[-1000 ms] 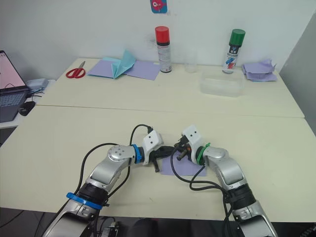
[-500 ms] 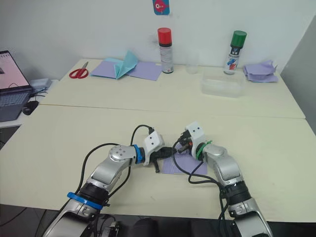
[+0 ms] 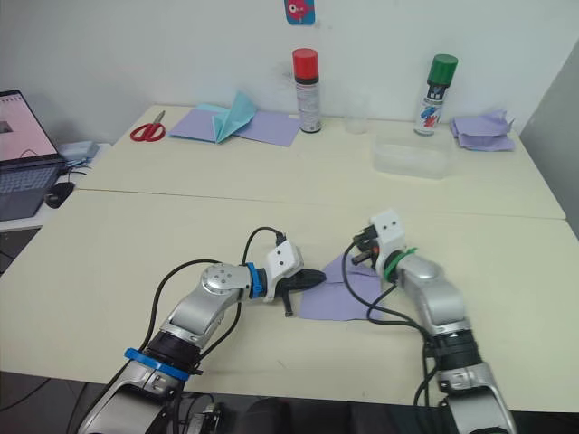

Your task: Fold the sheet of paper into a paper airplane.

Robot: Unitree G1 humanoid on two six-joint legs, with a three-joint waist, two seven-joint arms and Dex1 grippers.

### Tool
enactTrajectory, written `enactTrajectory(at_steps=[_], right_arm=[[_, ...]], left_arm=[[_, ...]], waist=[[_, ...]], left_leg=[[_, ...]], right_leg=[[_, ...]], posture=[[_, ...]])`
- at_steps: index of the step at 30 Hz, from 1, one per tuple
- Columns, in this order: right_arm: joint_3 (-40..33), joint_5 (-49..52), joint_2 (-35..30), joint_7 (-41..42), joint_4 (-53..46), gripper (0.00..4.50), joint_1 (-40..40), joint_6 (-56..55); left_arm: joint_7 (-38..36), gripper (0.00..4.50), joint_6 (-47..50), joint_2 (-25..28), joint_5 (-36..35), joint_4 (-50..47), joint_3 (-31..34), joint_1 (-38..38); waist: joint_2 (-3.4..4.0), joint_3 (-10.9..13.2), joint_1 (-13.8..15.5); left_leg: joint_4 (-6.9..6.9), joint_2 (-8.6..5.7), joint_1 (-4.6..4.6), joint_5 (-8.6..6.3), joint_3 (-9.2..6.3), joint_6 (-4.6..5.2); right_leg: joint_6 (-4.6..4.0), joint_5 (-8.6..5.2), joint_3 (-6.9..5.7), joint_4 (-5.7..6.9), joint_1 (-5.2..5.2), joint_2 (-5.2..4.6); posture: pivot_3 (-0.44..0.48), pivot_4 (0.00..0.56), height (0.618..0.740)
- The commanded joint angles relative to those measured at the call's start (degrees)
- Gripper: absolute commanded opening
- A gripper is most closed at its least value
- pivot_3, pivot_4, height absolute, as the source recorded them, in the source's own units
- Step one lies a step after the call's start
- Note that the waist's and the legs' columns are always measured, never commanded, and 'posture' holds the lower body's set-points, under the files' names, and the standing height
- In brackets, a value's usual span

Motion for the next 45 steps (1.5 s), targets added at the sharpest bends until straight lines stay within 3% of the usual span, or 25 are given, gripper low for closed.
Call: enactTrajectory(at_steps=[1, 5, 10, 15, 18, 22, 29, 40, 45], right_arm=[[-2.4, 2.9, -7.4, 6.1, -6.5, 0.0, 1.3, 4.5], [-1.7, 5.3, -16.1, 13.2, -9.7, 0.0, 5.6, 8.1], [0.6, 5.5, -20.1, 17.1, -10.6, 0.0, 10.7, 9.2], [0.7, 8.6, -17.7, 17.0, -10.8, 0.0, 11.5, 13.3], [-3.9, 14.2, -10.6, 12.8, -10.8, 0.0, 8.9, 19.3], [-7.2, 17.2, -6.9, 9.7, -11.0, 0.0, 6.3, 23.4], [-7.3, 19.0, -5.8, 7.2, -11.9, 0.0, 4.5, 25.1], [-5.9, 18.4, -5.4, 5.8, -12.2, 0.0, 4.3, 24.1], [-5.7, 18.2, -5.2, 5.1, -12.6, 0.0, 5.0, 24.0]], left_arm=[[0.1, 0.03, 0.2, 0.3, 2.9, 3.5, -2.2, 0.8], [0.0, 0.03, -0.6, 0.2, 2.8, 4.1, -2.5, 0.7], [0.0, 0.03, -1.4, -0.1, 2.8, 5.1, -2.7, 0.4], [0.0, 0.03, -1.9, -0.3, 2.9, 5.6, -2.8, 0.1], [0.1, 0.03, -2.2, -0.5, 3.1, 6.1, -3.0, 0.0], [0.0, 0.03, -2.2, -0.7, 3.3, 6.2, -3.0, 0.0], [0.1, 0.03, -2.2, -1.0, 3.6, 6.2, -3.7, 0.2], [2.0, 0.03, 1.7, -6.0, 0.7, 7.8, 0.0, -6.9], [0.4, 0.03, 4.5, -5.2, 1.2, 6.4, -0.5, -8.0]], waist=[[0.0, 0.0, 0.3], [-0.01, 0.0, 0.4], [0.0, 0.0, 0.4], [0.0, 0.0, 0.4], [-0.02, 0.0, 0.4], [0.09, 0.0, 0.5], [0.08, 0.0, 0.5], [0.08, 0.0, 0.5], [0.08, 0.0, 0.5]], left_leg=[[0.01, 0.0, -0.01, 0.0, -0.02, 0.0], [-0.01, 0.02, 0.0, -0.01, -0.02, 0.02], [-0.01, 0.03, -0.02, -0.01, 0.03, 0.02], [0.01, 0.07, 0.01, 0.0, 0.04, 0.04], [0.0, 0.09, 0.02, 0.0, 0.02, 0.04], [0.01, 0.05, -0.03, 0.0, 0.05, 0.04], [0.01, 0.0, -0.14, -0.01, -0.03, 0.04], [0.06, -0.05, -0.41, 0.02, -0.02, 0.09], [0.1, -0.05, -0.68, 0.03, -0.11, 0.07]], right_leg=[[0.0, 0.0, 0.0, -0.01, 0.01, 0.0], [0.0, 0.0, 0.02, -0.08, 0.04, 0.01], [0.05, -0.03, 0.04, -0.2, 0.04, 0.02], [0.27, -0.15, 0.01, -0.42, 0.14, 0.02], [0.26, -0.15, 0.01, -0.42, 0.16, 0.03], [0.14, -0.08, 0.04, -0.38, 0.1, 0.04], [0.02, -0.01, 0.03, -0.42, 0.08, 0.03], [0.02, -0.01, -0.04, -0.45, -0.12, 0.05], [0.0, 0.01, -0.02, -0.25, -0.37, 0.1]], posture=[[0.0, 0.15, 0.74], [0.0, 0.15, 0.74], [0.0, 0.15, 0.74], [0.0, 0.15, 0.74], [0.0, 0.15, 0.74], [0.0, 0.15, 0.74], [0.0, 0.15, 0.74], [0.0, 0.15, 0.74], [0.0, 0.15, 0.74]])
